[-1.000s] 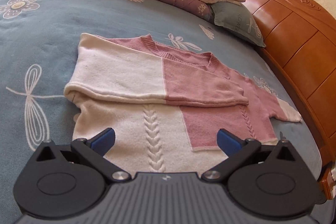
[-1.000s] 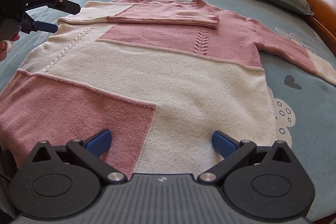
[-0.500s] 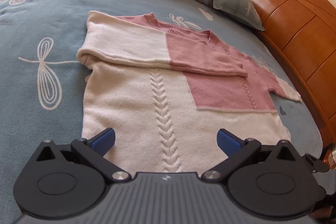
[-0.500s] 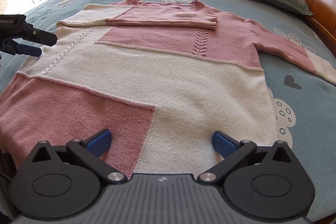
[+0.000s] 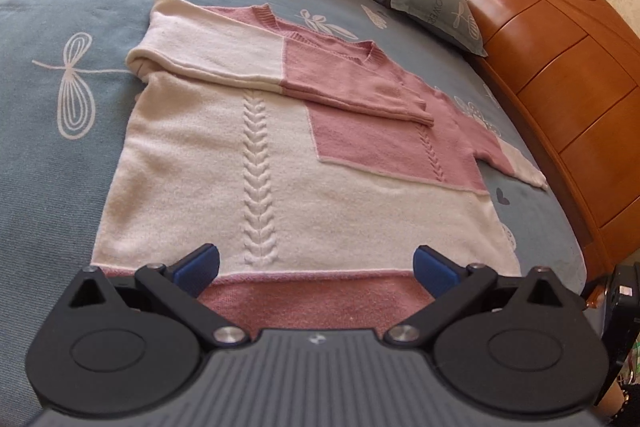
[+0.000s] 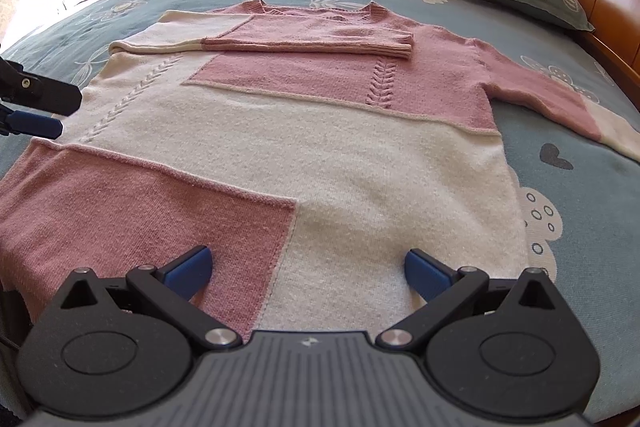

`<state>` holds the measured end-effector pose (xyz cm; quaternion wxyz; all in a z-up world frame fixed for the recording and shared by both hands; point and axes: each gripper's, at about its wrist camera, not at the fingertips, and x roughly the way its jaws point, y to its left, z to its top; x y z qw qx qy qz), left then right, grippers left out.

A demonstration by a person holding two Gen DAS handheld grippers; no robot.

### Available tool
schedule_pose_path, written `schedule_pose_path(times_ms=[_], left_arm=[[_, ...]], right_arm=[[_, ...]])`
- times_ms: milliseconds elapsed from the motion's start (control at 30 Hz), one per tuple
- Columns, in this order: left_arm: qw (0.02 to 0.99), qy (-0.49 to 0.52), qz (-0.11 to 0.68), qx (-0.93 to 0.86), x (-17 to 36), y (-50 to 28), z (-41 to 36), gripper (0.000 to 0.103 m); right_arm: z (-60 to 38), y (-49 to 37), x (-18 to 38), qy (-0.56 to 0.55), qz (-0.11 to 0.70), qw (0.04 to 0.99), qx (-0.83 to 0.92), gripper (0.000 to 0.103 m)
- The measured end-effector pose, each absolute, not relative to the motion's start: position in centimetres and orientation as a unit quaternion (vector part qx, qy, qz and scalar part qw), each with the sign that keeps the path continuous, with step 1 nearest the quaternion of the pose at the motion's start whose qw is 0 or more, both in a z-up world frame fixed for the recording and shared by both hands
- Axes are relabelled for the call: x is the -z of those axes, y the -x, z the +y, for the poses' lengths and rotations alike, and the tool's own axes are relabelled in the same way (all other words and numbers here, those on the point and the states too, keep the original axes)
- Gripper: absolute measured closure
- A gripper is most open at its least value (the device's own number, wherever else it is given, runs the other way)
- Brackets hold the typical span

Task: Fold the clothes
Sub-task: 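Move the right gripper toward the outstretched sleeve with the cream cuff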

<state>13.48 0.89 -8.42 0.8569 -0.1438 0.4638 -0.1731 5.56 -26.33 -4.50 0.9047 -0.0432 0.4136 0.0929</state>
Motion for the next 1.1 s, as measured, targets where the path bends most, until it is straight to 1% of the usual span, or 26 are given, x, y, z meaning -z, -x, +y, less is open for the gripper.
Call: schedule_pose_path(times_ms=[100, 200, 333, 467, 667, 767, 933, 1100], left_arm=[[0.864, 0.111, 0.464, 0.159, 8.9, -12.8, 0.0, 0.001], [0.863, 0.113, 0.467, 0.159, 8.5, -12.8, 0.1, 0.001], [0.868, 0.104, 0.462, 0.149, 8.1, -13.3, -0.1, 0.001], [0.869, 0.079, 0.467, 0.145, 8.7, -13.4, -1.0, 0.001], [0.869, 0.057, 0.466, 0.157, 8.3, -13.7, -1.4, 0.001], [0.874, 0.048, 0.455, 0.163, 7.6, -14.6, -2.4, 0.001], [0.871, 0.021, 0.46, 0.169, 8.2, -15.7, -4.2, 0.001], [0.865, -0.01, 0.47, 0.173, 9.2, -16.3, -5.7, 0.001]], right_arm=[[-26.7, -5.5, 4.2, 0.042, 0.424, 0.9, -0.095, 0.0], [-27.9, -5.7, 3.4, 0.021, 0.44, 0.894, -0.081, 0.0], [-29.6, -6.9, 1.9, -0.027, 0.41, 0.909, -0.072, 0.0], [-30.4, -8.6, 3.4, -0.07, 0.437, 0.893, -0.083, 0.0], [-31.1, -5.9, 4.2, -0.029, 0.429, 0.898, -0.092, 0.0], [-32.2, -5.9, 3.6, -0.054, 0.434, 0.894, -0.093, 0.0], [-35.4, -9.2, 1.5, -0.106, 0.415, 0.898, -0.099, 0.0], [-42.0, -16.7, -1.2, -0.126, 0.361, 0.921, -0.072, 0.0]])
